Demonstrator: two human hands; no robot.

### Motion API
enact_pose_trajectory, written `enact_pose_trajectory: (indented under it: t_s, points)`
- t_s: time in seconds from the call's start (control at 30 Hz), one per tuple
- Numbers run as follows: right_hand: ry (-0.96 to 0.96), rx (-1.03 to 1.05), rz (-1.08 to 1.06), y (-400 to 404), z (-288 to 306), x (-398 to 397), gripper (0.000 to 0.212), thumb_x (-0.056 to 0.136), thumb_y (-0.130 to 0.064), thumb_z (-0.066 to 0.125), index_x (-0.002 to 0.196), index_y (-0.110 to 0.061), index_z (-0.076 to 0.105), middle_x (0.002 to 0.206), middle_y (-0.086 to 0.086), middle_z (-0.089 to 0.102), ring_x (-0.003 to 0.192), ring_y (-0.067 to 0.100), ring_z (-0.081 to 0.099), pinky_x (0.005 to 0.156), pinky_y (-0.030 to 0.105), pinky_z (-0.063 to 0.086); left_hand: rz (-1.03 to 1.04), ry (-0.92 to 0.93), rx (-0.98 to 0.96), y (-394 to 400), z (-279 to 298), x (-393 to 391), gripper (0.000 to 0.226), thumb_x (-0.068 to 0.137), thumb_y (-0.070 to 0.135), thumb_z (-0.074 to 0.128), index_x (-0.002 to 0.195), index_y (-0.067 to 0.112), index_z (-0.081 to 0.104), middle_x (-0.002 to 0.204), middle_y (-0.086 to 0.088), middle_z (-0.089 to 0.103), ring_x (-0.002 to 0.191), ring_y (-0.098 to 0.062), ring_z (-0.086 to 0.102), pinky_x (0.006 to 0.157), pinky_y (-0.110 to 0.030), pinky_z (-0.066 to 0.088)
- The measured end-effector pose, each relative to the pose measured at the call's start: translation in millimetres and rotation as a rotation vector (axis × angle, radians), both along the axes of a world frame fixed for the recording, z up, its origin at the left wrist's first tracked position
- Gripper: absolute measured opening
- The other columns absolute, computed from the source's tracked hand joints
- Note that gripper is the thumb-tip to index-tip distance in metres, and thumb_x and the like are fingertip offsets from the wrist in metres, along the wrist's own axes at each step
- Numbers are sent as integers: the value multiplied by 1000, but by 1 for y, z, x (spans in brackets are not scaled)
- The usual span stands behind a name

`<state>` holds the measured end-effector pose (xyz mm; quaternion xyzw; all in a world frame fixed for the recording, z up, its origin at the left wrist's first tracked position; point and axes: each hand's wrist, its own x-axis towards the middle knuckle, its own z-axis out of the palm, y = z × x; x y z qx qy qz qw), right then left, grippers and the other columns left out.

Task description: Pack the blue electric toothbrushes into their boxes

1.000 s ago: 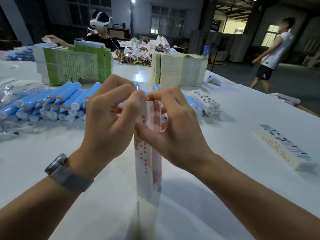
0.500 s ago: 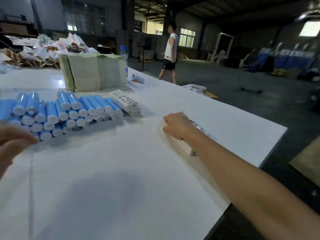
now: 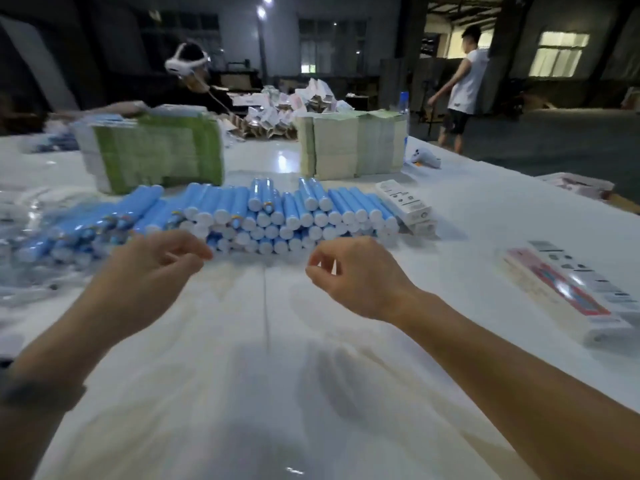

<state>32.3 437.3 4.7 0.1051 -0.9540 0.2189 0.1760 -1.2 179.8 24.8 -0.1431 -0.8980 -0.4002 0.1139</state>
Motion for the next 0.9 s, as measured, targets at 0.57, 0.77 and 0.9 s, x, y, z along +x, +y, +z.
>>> enact_pose_trajectory:
  t_s: [0.57,0.77,0.9]
  points:
    - [-35,-415,579,-187,-9,-18,20,87,-28,66,69,-21,67,62,-5,64,59,8,54,58,18,39,933,-164,-815,-207,-42,30,48,98,26,53,143,37,41,147,-2,44,137,-31,37,108,-62,29]
    - [-24,-459,562,-183,-2,-20,22,87,-27,66,65,-29,64,64,-7,65,59,5,56,58,13,40,950,24,-773,-190,-31,29,47,93,21,56,137,34,46,127,-5,52,117,-34,48,93,-54,37]
    - [60,-578,482,-173,10,-27,9,89,-24,67,81,-26,68,68,2,66,65,16,60,64,26,48,642,260,-423,-140,-14,26,55,85,30,64,134,21,40,120,-9,46,105,-32,48,78,-42,42]
